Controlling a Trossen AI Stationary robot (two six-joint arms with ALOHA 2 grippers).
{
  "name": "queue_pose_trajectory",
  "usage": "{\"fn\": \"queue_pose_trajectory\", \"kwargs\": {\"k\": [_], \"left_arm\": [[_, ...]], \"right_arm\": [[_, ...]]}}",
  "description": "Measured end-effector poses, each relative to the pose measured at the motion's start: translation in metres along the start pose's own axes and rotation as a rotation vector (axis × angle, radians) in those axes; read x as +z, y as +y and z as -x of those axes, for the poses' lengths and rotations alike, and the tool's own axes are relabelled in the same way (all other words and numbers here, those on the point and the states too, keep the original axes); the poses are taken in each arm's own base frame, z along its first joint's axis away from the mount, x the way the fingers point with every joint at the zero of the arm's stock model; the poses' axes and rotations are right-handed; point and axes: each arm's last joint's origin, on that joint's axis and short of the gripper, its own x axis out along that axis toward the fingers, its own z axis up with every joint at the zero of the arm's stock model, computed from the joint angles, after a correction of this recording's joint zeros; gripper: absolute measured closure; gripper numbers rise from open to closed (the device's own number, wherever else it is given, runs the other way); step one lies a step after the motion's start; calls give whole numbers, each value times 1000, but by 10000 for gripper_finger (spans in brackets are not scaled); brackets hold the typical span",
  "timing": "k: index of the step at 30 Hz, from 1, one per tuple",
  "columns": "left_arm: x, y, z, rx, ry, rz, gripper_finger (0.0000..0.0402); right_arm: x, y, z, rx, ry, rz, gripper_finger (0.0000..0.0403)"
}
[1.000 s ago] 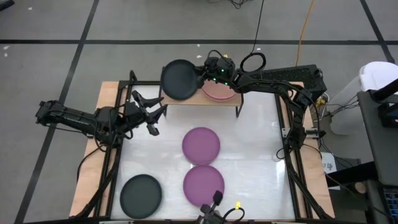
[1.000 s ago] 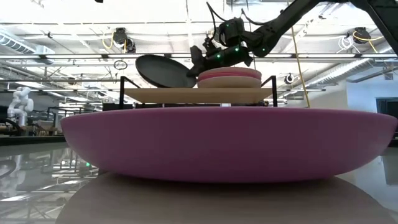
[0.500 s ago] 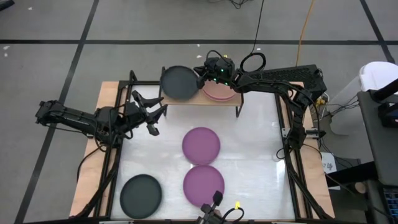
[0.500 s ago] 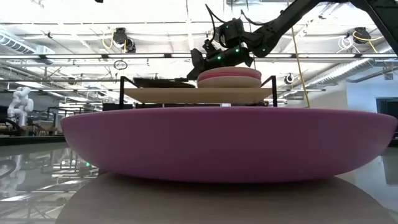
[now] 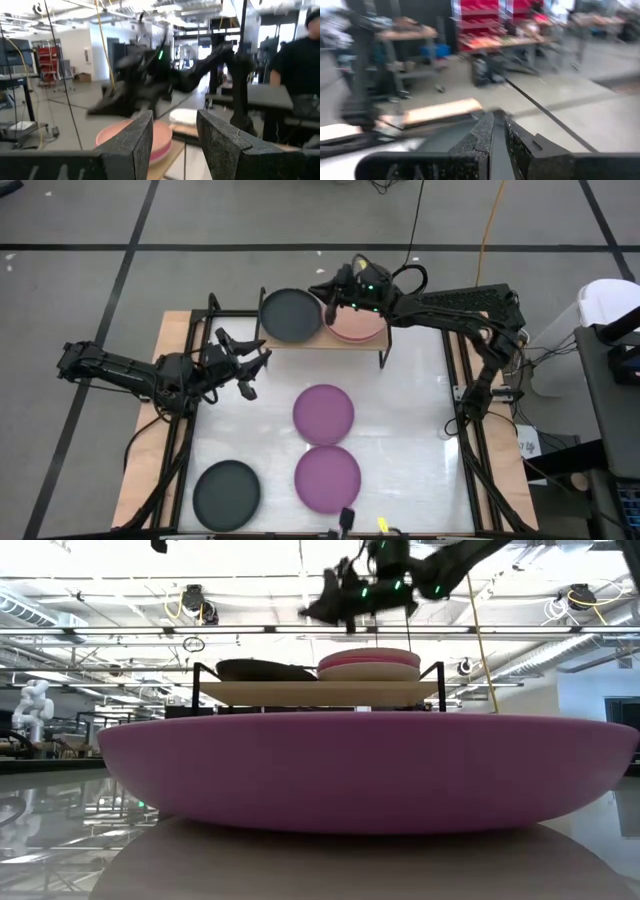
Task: Place and stack plates onto a shelf
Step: Stack the top violet plate on top of the black plate on the shelf
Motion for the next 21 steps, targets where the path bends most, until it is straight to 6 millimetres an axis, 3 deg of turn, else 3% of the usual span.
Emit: {"fn": "queue_pose_trajectory", "kwargs": {"k": [6, 9, 15, 21], "left_arm": [[-9, -3, 0, -50, 64, -35, 243], [-16, -10, -4, -90, 94, -84, 243], [-41, -27, -17, -123, 181, -243, 243], [-68, -40, -28, -155, 268, -353, 243]], "right_arm": [[48, 37, 43, 101, 10, 50, 371], [59, 60, 65, 151, 38, 107, 371], [51, 102, 114, 266, -11, 182, 371], [13, 124, 164, 338, -73, 176, 371]]}}
